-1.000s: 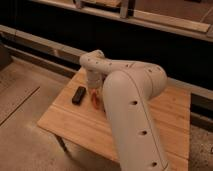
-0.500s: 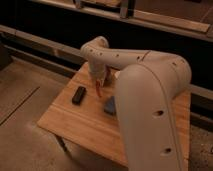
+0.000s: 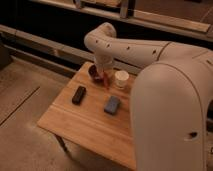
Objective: Place the pepper in the ceramic bowl
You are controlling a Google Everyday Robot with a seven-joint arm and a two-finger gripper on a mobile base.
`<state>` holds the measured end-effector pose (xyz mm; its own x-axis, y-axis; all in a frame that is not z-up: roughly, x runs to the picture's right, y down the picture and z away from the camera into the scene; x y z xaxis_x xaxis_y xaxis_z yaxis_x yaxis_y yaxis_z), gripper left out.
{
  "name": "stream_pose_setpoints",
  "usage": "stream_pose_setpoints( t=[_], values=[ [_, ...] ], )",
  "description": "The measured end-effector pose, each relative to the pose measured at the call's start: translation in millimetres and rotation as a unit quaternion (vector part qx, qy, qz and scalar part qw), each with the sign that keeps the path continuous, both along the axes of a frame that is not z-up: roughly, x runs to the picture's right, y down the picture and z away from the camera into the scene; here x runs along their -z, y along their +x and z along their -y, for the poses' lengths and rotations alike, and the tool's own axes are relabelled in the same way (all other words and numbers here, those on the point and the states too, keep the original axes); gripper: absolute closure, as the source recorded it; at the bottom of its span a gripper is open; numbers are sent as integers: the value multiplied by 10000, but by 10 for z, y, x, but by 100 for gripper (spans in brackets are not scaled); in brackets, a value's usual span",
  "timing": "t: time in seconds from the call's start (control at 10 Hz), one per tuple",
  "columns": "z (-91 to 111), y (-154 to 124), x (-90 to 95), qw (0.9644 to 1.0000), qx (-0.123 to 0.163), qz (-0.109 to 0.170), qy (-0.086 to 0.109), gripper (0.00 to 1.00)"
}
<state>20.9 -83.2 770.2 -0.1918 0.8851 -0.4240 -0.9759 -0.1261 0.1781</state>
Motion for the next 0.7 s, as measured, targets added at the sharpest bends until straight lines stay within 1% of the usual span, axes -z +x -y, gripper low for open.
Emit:
stream_pose_setpoints(
  t=[0.1, 0.4, 0.7],
  values=[
    [40, 80, 3, 9999, 40, -82, -45, 100],
    [92, 23, -76, 9996, 216, -120, -156, 100],
    [151, 54, -149, 9991, 245, -177, -306, 100]
  ],
)
